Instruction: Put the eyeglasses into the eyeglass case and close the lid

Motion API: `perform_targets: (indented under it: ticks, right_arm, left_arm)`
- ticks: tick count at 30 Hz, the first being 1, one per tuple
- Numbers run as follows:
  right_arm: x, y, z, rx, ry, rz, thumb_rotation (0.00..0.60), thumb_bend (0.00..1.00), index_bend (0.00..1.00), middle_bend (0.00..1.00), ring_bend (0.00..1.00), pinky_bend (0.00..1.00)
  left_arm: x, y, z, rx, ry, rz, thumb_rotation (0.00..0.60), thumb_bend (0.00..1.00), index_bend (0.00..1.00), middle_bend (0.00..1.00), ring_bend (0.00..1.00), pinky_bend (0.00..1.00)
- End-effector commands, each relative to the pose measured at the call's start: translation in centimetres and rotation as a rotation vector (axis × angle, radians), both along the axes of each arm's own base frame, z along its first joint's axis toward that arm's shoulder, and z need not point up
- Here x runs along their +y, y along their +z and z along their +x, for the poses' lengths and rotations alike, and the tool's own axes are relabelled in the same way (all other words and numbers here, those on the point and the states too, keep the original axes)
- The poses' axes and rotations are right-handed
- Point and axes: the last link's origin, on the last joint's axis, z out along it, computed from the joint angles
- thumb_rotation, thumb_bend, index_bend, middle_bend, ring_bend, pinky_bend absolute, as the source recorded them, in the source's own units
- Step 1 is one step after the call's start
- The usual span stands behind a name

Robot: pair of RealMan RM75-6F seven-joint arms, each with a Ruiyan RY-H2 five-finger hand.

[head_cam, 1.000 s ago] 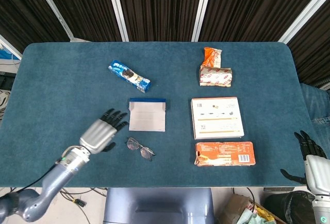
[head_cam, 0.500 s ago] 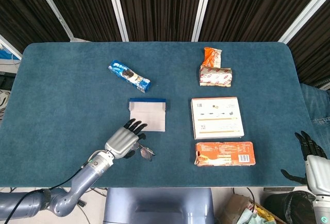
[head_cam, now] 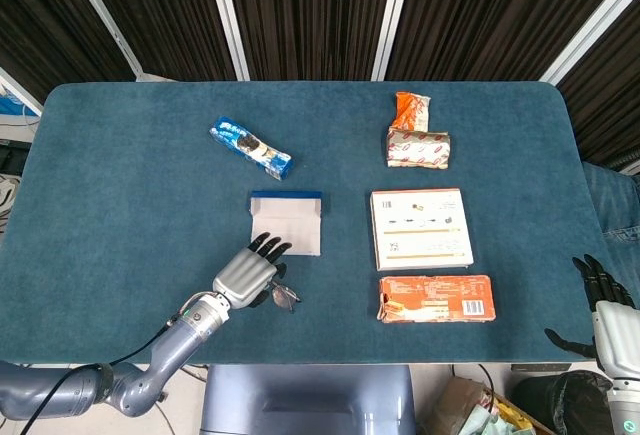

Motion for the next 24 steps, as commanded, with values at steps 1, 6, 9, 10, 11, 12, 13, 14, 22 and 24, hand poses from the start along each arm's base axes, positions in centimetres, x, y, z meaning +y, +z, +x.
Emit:
perform_targets:
  ticks: [1,6,9,10,11,12,13,14,22,24]
  right_arm:
    - [0.0,0.0,0.0,-0.004,-0.002,-0.001,0.6,0.2,0.08,0.04,0.12,0.16]
    - [0.0,0.1,0.0,-0.005,-0.006,0.0,0.6,0.2,0.08,0.04,0.12,0.16]
    - [-0.1,0.1,-0.1,-0.005,-0.007,0.0,0.6,0.2,0.08,0.04,0.12,0.16]
    - [-0.1,0.1,0.0,-0.006,-0.007,0.0,0.6,0.2,0.08,0.04,0.12,0.16]
    - [-0.1,0.1,0.0,-0.007,-0.008,0.0,0.6,0.2,0.08,0.03,0.12,0.16]
    - [-0.1,0.1,-0.1,-0.008,-0.008,0.0,0.6,0.2,0.08,0.04,0.12,0.16]
    - [-0.1,0.1,-0.1,-0.007,-0.008,0.0,0.6,0.2,0.08,0.04,0.12,0.16]
    - [-0.1,0.1,-0.1,-0.007,-0.008,-0.001,0.6,0.2,0.08,0.04,0.12,0.16]
    - [-0.1,0.1,-0.1,-0.009,-0.01,0.001,0.6,0.2,0.08,0.03,0.12,0.16]
    - [-0.1,0.1,-0.1,-0.009,-0.013,0.003,0.6,0.2,0.08,0.04,0.12,0.16]
  left_arm:
    - [0.1,-0.3,-0.1,0.007,0.007,0.002,0.6,0.33,0.41,0.08,0.0,0.0]
    - [0.3,-0.7,-0.1,0.01,0.008,0.007,0.6,0.33,0.45,0.08,0.0,0.0]
    - [0.4,-1.0,-0.2,0.016,0.005,0.013,0.6,0.34,0.46,0.09,0.0,0.0]
    - [0.5,-1.1,-0.2,0.019,0.005,0.016,0.6,0.34,0.46,0.09,0.0,0.0]
    - [0.5,-1.2,-0.2,0.021,0.004,0.017,0.6,0.34,0.46,0.09,0.0,0.0]
    - [0.6,-1.3,-0.2,0.022,0.005,0.017,0.6,0.34,0.46,0.09,0.0,0.0]
    - [0.6,-1.5,-0.2,0.024,0.004,0.018,0.6,0.33,0.46,0.09,0.0,0.0]
    - [0.6,-1.6,-0.3,0.028,0.003,0.017,0.6,0.33,0.46,0.09,0.0,0.0]
    - [0.6,-1.9,-0.4,0.035,0.005,0.016,0.6,0.34,0.47,0.09,0.0,0.0]
    - [0.6,-2.0,-0.4,0.039,0.002,0.014,0.6,0.34,0.47,0.09,0.0,0.0]
